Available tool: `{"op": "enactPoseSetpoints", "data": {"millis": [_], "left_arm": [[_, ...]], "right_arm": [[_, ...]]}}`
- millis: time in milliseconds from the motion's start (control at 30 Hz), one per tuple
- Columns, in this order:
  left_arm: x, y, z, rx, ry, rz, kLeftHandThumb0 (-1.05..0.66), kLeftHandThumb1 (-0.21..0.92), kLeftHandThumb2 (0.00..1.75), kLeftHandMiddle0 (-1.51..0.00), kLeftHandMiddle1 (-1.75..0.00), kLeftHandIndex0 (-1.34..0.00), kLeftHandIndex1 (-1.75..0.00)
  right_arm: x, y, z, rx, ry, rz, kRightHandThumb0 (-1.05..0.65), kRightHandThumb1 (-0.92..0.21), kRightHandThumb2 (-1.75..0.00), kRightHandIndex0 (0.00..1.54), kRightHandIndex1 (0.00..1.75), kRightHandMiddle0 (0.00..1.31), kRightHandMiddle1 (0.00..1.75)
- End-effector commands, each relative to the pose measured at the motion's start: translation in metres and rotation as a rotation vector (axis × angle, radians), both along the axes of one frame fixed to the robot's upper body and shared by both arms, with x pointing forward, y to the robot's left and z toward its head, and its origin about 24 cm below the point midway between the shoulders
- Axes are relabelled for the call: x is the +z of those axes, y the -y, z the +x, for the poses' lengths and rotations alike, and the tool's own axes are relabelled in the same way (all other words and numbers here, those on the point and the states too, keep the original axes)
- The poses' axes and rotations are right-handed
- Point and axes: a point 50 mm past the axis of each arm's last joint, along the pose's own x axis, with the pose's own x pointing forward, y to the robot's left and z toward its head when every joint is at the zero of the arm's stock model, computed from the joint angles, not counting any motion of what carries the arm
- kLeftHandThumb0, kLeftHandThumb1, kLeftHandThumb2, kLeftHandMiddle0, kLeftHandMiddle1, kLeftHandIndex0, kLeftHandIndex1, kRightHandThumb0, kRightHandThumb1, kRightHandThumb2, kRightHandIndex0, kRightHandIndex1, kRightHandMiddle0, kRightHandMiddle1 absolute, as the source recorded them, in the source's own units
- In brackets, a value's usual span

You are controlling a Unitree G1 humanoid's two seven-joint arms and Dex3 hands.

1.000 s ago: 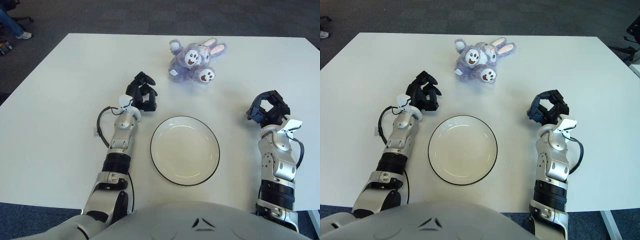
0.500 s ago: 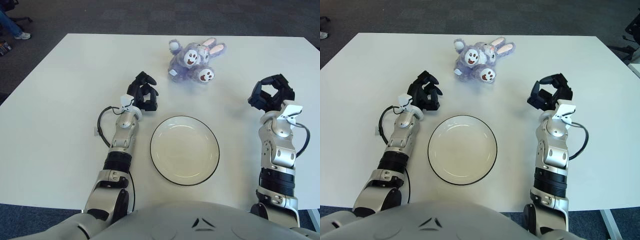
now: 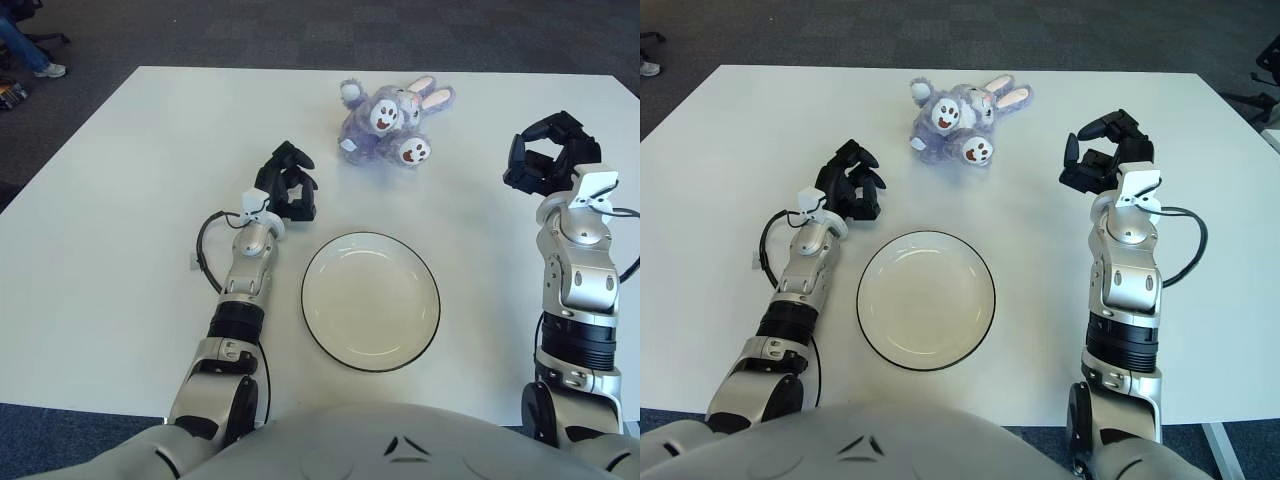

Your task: Put the doll into the plate.

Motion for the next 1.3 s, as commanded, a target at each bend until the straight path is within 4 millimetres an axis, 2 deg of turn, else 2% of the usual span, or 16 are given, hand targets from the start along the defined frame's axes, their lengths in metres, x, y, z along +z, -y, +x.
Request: {"op": "enactPoseSetpoints", "data": {"millis": [0,567,667,833,1100,1267], "left_arm": [[-0.005,-0.001,-0.001,0.008,-0.014,0.007,-0.01,0.21,1.44,-0.58,-1.75,-0.56,-1.75],[-0.006,0.003,-0.002,0.001,-0.016,-0.003,-0.01,0.24,1.42,-0.56,-1.75,-0.55,-1.75],[-0.006,0.003,-0.002,-0.002,-0.016,-0.007,-0.01,0.24,1.42,-0.56,-1.75,-0.54,-1.75],[-0.006,0.004,-0.002,-0.008,-0.013,-0.009,-0.01,0.24,1.41,-0.55,-1.75,-0.54,-1.75],[-0.007,0.004,-0.002,-0.008,-0.009,-0.005,-0.01,0.24,1.41,-0.55,-1.75,-0.54,-1.75],[-0.007,0.005,-0.002,-0.008,-0.009,-0.003,-0.01,0.24,1.41,-0.55,-1.75,-0.54,-1.75]], "right_arm": [[0.008,-0.001,0.002,0.025,0.005,-0.038,-0.44,-0.46,-1.14,1.09,1.75,0.5,1.75],[0.012,-0.004,0.006,0.099,-0.019,-0.072,-0.42,-0.51,-1.08,1.05,1.75,0.46,1.75],[0.012,-0.005,0.006,0.109,-0.029,-0.087,-0.41,-0.55,-1.02,1.05,1.75,0.43,1.75],[0.014,-0.009,0.005,0.139,-0.062,-0.161,-0.39,-0.68,-0.85,1.03,1.75,0.34,1.75],[0.018,-0.014,0.005,0.17,-0.097,-0.276,-0.37,-0.78,-0.71,1.06,1.75,0.27,1.75],[0.021,-0.02,0.006,0.189,-0.091,-0.44,-0.36,-0.87,-0.59,1.1,1.75,0.22,1.75]]}}
